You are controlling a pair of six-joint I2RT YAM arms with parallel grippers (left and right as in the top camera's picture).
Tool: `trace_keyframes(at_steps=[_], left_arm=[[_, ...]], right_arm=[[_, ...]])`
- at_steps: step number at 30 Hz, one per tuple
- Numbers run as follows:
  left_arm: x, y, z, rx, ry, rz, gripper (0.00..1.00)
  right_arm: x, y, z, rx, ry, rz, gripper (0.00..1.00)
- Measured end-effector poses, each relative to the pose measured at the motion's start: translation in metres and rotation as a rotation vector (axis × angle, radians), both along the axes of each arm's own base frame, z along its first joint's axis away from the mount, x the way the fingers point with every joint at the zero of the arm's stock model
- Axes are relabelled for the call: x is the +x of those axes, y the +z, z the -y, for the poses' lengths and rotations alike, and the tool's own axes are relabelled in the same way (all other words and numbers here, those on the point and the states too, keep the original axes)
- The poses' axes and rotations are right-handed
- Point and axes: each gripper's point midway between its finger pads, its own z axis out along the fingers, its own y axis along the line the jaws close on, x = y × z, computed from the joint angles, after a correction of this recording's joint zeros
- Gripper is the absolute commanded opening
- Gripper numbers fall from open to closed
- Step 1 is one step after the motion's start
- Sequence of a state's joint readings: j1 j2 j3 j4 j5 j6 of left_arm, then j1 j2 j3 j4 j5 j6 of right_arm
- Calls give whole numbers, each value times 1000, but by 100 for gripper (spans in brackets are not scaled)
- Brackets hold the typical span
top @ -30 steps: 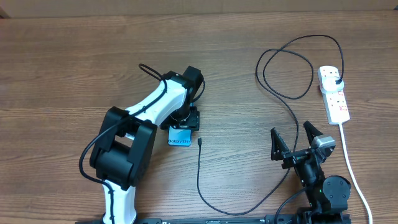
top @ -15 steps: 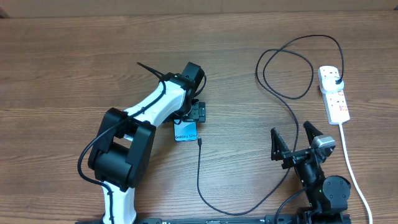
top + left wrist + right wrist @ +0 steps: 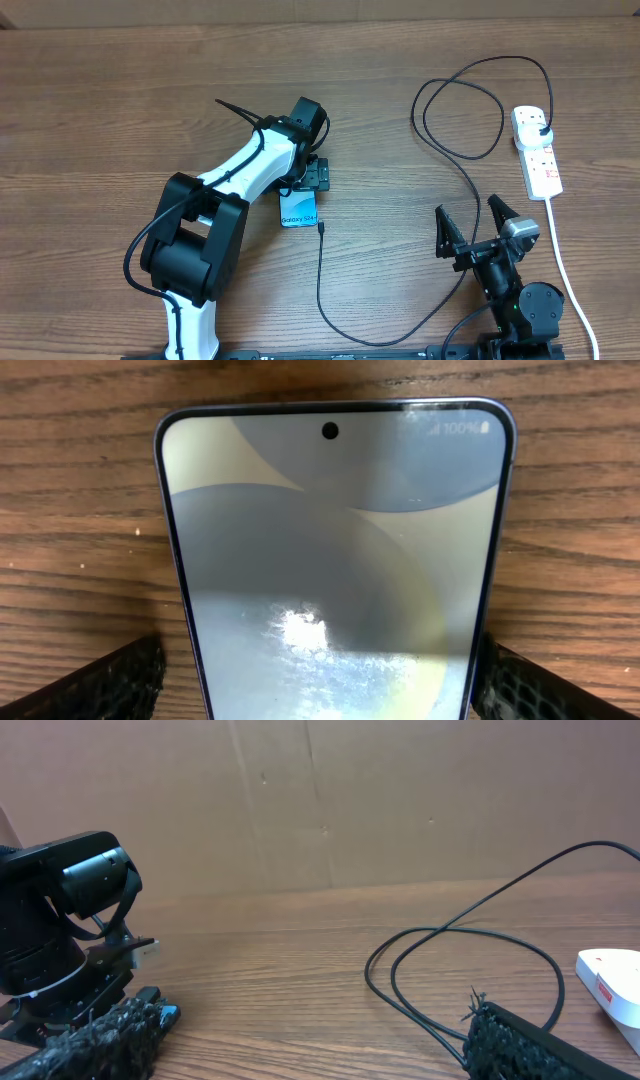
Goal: Plug charger to phone and switch on socket
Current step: 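Tilt the phone upright with the left gripper, port facing down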
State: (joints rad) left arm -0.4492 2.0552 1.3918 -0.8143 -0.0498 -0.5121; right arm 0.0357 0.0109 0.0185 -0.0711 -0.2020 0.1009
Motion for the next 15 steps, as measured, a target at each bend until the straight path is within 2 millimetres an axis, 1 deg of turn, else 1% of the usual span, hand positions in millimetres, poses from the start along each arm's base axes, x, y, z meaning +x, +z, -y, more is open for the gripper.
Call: trace_keyframes(at_steps=[7,15], left_arm=[[0,0,1,-19,55,-5,100],[0,1,2,-39,70,-12,99]], right_arm=[[0,0,0,0,0,1,100],[0,0,0,0,0,0,100]])
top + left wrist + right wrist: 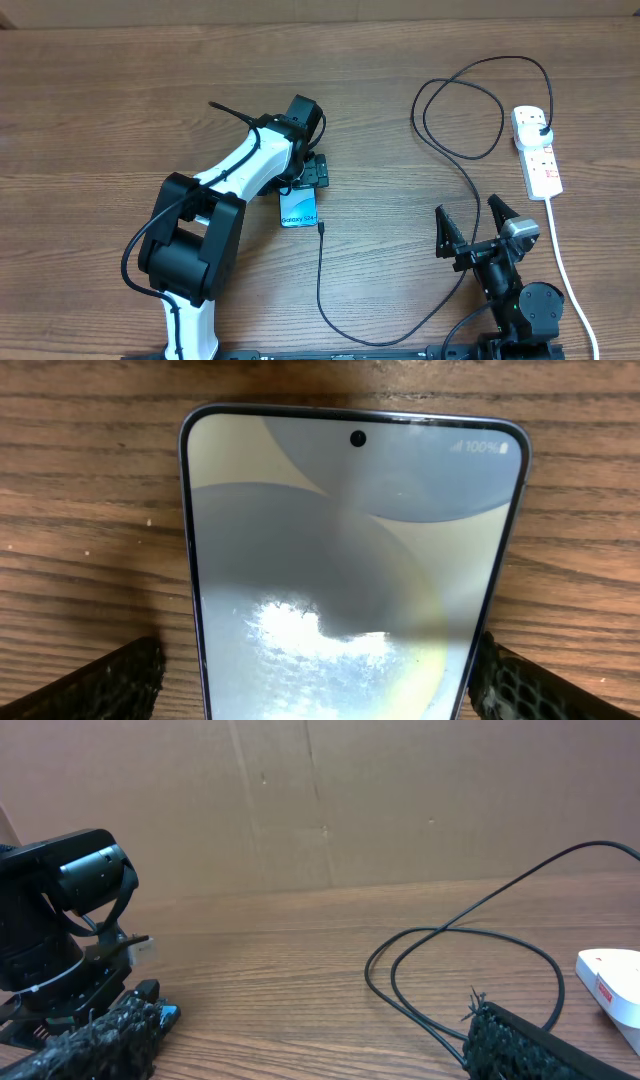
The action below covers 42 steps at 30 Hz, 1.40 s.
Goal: Plug charger to phone and switch on socket
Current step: 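Tilt the phone upright with the left gripper, port facing down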
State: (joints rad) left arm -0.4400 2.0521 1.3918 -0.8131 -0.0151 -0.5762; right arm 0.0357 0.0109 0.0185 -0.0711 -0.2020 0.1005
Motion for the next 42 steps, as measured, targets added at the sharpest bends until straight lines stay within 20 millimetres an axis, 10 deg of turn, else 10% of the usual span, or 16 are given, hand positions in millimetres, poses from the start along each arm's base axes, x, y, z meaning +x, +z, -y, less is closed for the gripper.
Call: trace_keyframes(at_steps=[18,27,42], left_arm=[[-10,-1,0,5,-3,-24,74],[-64,4,-12,-39,2,-329,70],[-73,64,22,-386,-31,-508,71]], right_arm=[[0,0,0,0,0,1,100],[0,0,0,0,0,0,100],[0,0,0,0,0,0,100]])
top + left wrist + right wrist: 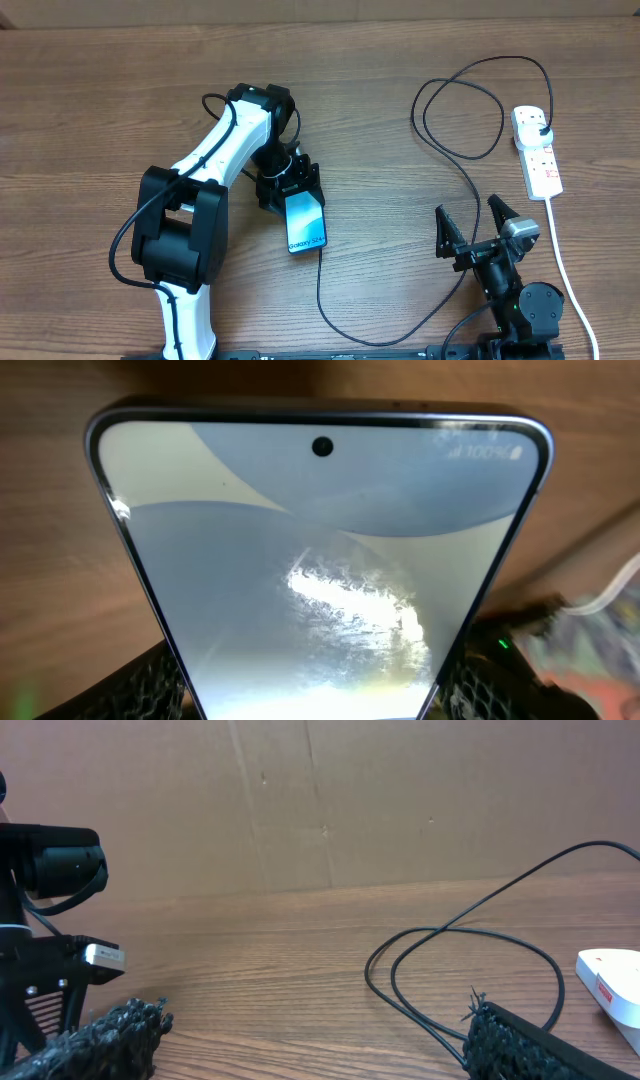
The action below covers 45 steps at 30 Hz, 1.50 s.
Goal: Plug charger to phone and switch on socket
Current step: 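Tilt the phone upright with the left gripper, port facing down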
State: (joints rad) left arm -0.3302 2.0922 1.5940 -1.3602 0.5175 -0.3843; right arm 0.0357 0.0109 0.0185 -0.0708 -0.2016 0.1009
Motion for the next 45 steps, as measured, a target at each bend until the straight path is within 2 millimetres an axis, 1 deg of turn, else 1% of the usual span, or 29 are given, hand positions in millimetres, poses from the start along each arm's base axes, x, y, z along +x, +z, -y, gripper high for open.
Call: trace_keyframes(at_steps=[6,9,16,27,37,45], left_arm=[[-7,11,13,-97,9,-44,70],[-9,14,16,-117,11,-58,71],[-13,17,17,-133,6,-72,71],[-25,22,15,-119,8,-134,71],[-26,37,32,-294,-41,-114,70],[-26,41,37,-341,-49,-106,70]], right_arm=[[0,0,0,0,0,0,100],[0,0,0,0,0,0,100],[0,0,0,0,0,0,100],[0,0,0,0,0,0,100],[0,0,0,0,0,0,100],[0,0,0,0,0,0,100]])
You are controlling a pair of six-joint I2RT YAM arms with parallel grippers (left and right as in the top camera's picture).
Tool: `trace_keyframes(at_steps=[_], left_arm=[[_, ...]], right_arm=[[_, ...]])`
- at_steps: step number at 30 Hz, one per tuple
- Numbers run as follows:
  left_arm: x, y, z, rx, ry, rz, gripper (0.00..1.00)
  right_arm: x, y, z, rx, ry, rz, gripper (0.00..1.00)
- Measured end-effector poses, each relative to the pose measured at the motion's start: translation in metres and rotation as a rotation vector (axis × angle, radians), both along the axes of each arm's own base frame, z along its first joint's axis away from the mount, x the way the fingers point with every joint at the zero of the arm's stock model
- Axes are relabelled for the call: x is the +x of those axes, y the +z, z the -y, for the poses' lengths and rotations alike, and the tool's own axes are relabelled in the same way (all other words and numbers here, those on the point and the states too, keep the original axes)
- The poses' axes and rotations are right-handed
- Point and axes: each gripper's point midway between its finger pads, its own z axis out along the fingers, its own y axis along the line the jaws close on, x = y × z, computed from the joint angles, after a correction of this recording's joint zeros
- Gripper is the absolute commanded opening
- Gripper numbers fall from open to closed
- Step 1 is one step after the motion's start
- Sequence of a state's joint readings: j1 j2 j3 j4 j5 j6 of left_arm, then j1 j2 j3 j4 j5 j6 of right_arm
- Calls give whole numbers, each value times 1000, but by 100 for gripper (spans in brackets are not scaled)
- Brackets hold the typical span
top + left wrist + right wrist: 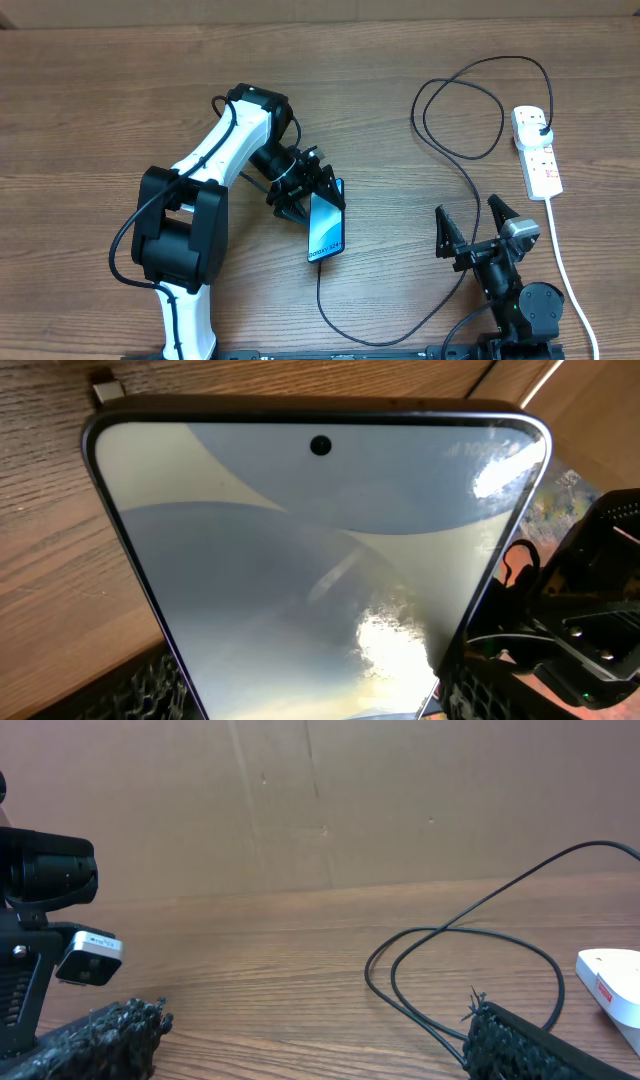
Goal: Plug charger to phone and switch on socket
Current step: 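Tilt the phone upright with the left gripper, port facing down, then move the right gripper toward the phone held by the left gripper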
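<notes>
A phone [325, 228] with a lit blue-grey screen is held tilted above the table, my left gripper [312, 200] shut on its lower end. The screen [320, 560] fills the left wrist view, and both fingers [150, 690] press its sides. The black charger cable [320, 300] runs from a white power strip [537, 150] at the right in loops across the table. Its free connector [105, 388] lies on the wood just past the phone's camera end, unplugged. My right gripper [468, 215] stands open near its base with nothing between its fingers [100, 1040].
The cable's loops [470, 980] lie on the wood between the right gripper and the power strip [610, 980]. A white lead [565, 270] runs from the strip toward the front edge. A cardboard wall [320, 800] backs the table.
The left gripper has carried the phone a little to the right and tilted it further. The connector now shows past the phone's top edge. The right arm has not moved.
The phone first lay flat on the table with my left gripper open around its lower end, and half a second later the same. Then the gripper was shut on it, turned and raised off the wood. Now the phone hangs further right, over the cable's end.
</notes>
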State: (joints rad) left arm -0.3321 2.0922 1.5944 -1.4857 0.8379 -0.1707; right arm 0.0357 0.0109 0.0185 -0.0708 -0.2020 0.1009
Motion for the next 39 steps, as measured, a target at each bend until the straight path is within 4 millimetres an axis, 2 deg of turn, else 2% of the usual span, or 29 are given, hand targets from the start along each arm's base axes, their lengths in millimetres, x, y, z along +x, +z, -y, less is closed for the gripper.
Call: trace_keyframes(at_steps=[23,27,32,36,39], left_arm=[[4,5,8,-62,10,15,71],[5,5,8,-67,12,18,71],[6,5,9,-76,8,30,71],[8,4,10,-82,8,44,71],[11,3,11,-91,4,63,70]], right_arm=[[0,0,0,0,0,1,100],[-2,6,-6,12,34,23,100],[-7,1,-22,83,136,-24,100],[-10,-17,-29,159,169,-150,100],[-15,-10,-31,187,177,-214,100]])
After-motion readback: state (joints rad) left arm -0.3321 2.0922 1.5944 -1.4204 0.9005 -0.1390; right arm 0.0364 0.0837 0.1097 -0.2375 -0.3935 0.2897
